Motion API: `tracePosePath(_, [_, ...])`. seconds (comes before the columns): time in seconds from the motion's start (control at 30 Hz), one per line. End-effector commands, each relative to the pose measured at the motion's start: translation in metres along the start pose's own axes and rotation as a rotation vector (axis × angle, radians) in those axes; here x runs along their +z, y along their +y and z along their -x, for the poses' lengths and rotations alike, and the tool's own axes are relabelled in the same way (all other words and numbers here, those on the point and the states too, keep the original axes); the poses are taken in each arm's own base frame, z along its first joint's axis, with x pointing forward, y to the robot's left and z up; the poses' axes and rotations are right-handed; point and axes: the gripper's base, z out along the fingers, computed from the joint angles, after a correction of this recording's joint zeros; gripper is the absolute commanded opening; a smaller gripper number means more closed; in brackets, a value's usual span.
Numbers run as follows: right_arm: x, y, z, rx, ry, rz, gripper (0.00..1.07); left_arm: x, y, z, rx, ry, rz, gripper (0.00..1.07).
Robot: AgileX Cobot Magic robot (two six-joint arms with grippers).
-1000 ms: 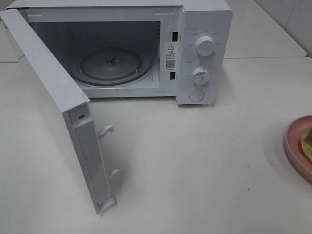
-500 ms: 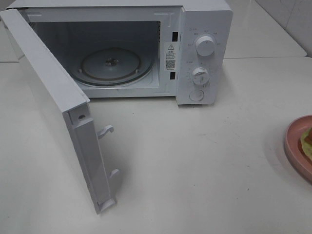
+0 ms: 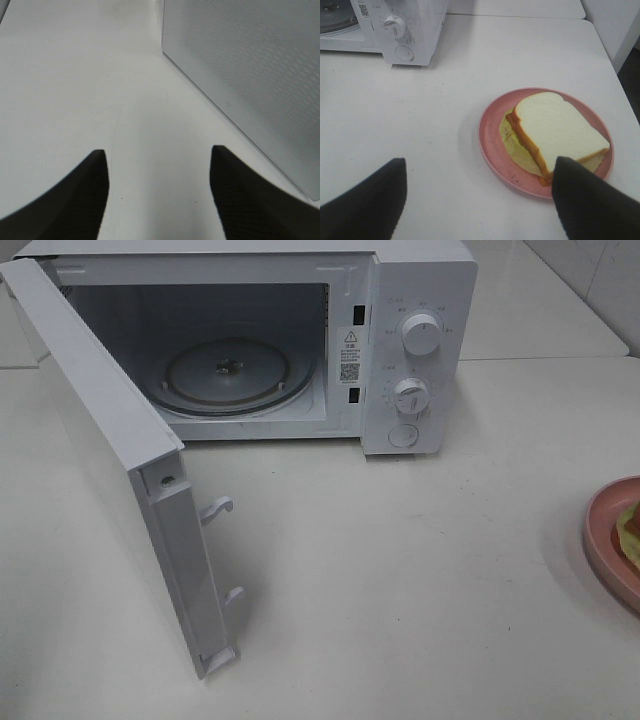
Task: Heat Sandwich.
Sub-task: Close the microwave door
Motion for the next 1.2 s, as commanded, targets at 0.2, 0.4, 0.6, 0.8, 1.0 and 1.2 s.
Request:
tracePosePath(0.2, [-0.004, 0.0, -0.001, -0.004, -0.042, -0.008, 0.75, 0.03, 0.004, 0.023, -0.018, -0.015, 0.01, 0.11])
tracePosePath(0.4, [-0.004, 0.0, -0.001, -0.004, -0.042, -0.008, 0.75, 0.067, 0.009, 0.028, -0.022, -0.093, 0.034, 0.0])
tracePosePath(0.6, [-0.004, 0.0, -0.001, -0.004, -0.042, -0.008, 0.75, 0.092, 0.013, 0.023, -0.026, -0.223, 0.064, 0.0])
tracePosePath(0.8, [-0.004, 0.0, -0.001, -0.004, -0.042, -0.008, 0.75, 0.113, 0.018, 0.019, -0.025, -0.368, 0.099, 0.0])
tracePosePath(1.0, [-0.004, 0.0, -0.001, -0.004, -0.042, -0.008, 0.75, 0.131, 0.02, 0.022, -0.013, -0.455, 0.111, 0.0])
tracePosePath(1.2, [-0.004, 0.0, -0.001, -0.004, -0.042, -0.008, 0.75, 0.159, 0.011, 0.02, 0.105, -0.467, 0.012, 0.0])
